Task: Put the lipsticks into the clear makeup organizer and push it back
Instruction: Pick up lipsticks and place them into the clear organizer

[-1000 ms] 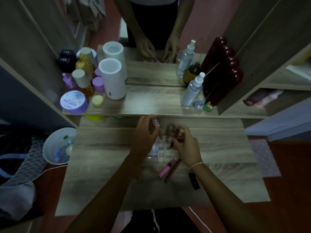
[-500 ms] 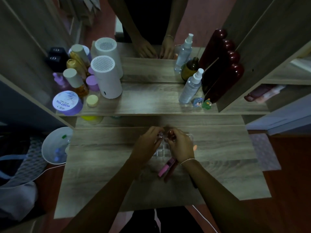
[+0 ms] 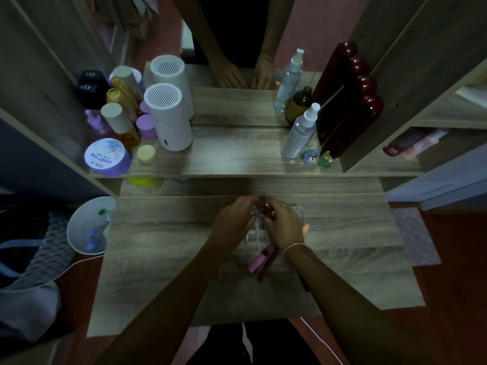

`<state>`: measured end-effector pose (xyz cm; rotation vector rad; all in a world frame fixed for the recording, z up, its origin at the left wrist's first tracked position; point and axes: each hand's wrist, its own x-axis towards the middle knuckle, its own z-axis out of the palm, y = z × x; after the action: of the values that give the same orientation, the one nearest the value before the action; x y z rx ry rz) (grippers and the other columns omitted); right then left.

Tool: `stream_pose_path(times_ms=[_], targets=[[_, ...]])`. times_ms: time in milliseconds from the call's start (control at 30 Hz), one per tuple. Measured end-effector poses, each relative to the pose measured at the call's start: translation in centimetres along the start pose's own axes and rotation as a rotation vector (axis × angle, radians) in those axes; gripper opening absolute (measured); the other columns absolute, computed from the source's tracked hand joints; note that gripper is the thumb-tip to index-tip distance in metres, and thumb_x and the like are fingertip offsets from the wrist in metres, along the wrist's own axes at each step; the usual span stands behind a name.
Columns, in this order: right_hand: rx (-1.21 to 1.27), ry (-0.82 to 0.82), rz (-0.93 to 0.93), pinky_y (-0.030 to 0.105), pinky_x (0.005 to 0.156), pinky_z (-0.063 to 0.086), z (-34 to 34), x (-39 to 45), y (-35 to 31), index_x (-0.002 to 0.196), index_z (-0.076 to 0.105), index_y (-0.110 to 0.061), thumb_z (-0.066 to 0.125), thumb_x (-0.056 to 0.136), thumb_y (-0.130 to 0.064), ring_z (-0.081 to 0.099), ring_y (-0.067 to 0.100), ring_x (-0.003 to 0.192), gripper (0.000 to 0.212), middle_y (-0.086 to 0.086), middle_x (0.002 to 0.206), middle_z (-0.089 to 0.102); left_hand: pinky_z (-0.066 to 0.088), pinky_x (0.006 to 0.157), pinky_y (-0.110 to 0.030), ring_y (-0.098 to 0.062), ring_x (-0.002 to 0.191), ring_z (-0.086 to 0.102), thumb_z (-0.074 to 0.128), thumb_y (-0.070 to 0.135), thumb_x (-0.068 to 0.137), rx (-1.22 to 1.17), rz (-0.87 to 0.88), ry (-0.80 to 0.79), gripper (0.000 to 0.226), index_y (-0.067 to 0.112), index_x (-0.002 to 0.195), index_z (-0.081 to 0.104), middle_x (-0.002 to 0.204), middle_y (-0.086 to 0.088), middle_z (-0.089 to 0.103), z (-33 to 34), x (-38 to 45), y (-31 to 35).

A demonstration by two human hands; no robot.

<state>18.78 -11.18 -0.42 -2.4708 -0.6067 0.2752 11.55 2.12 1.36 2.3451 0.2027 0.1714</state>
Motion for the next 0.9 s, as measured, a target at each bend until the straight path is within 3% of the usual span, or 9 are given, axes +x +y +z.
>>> stream_pose_path(times_ms=[200, 467, 567, 733, 900], targets=[[0.032, 0.012, 0.024, 0.033, 0.084, 0.052, -0.2, -0.2, 0.0, 0.103, 0.061, -0.019, 0.071, 0.078, -0.011, 0.064, 0.018, 0.091, 0.028, 0.003, 0.099, 0.069, 0.046, 0.088, -0.028, -0.023, 0.106, 0.06, 0.062, 0.011, 0.088, -0.023, -0.041, 0.017, 0.043, 0.009, 0.128, 0.05, 0.123, -0.012, 0.059, 0.3, -0.2, -0.3], [0.046, 0.016, 0.013, 0.034, 0.081, 0.052, -1.0, -0.4, -0.2, 0.104, 0.06, -0.018, 0.075, 0.073, -0.012, 0.064, 0.022, 0.088, 0.035, 0.006, 0.1, 0.068, 0.039, 0.102, -0.045, -0.026, 0.123, 0.048, 0.072, 0.02, 0.081, 0.064, -0.018, 0.121, 0.07, 0.01, 0.141, 0.037, 0.138, -0.014, 0.047, 0.5, -1.4, 0.0], [0.077, 0.044, 0.011, 0.03, 0.085, 0.049, -1.6, -1.0, -0.4, 0.113, 0.057, -0.018, 0.075, 0.073, -0.012, 0.062, 0.019, 0.095, 0.044, 0.005, 0.108, 0.066, 0.04, 0.102, -0.047, -0.031, 0.125, 0.049, 0.078, 0.019, 0.075, 0.094, 0.005, 0.143, 0.076, 0.008, 0.139, 0.04, 0.137, -0.018, 0.049, 0.3, -2.4, 0.2], [0.098, 0.15, -0.042, 0.025, 0.077, 0.049, -3.1, -3.9, -0.3, 0.113, 0.055, -0.023, 0.07, 0.08, -0.018, 0.057, 0.011, 0.087, 0.037, -0.003, 0.102, 0.06, 0.051, 0.093, -0.043, -0.034, 0.112, 0.058, 0.079, 0.01, 0.071, 0.098, 0.087, 0.159, 0.063, 0.003, 0.128, 0.053, 0.124, -0.022, 0.059, 0.4, -4.5, 0.9], [0.087, 0.101, 0.041, 0.033, 0.08, 0.052, -3.3, -7.6, 1.2, 0.112, 0.057, -0.018, 0.066, 0.084, -0.017, 0.061, 0.021, 0.095, 0.029, 0.006, 0.108, 0.064, 0.057, 0.082, -0.041, -0.033, 0.102, 0.063, 0.065, 0.007, 0.08, 0.071, 0.156, 0.089, 0.04, 0.004, 0.119, 0.057, 0.115, -0.022, 0.063, 2.0, -6.5, 1.6]])
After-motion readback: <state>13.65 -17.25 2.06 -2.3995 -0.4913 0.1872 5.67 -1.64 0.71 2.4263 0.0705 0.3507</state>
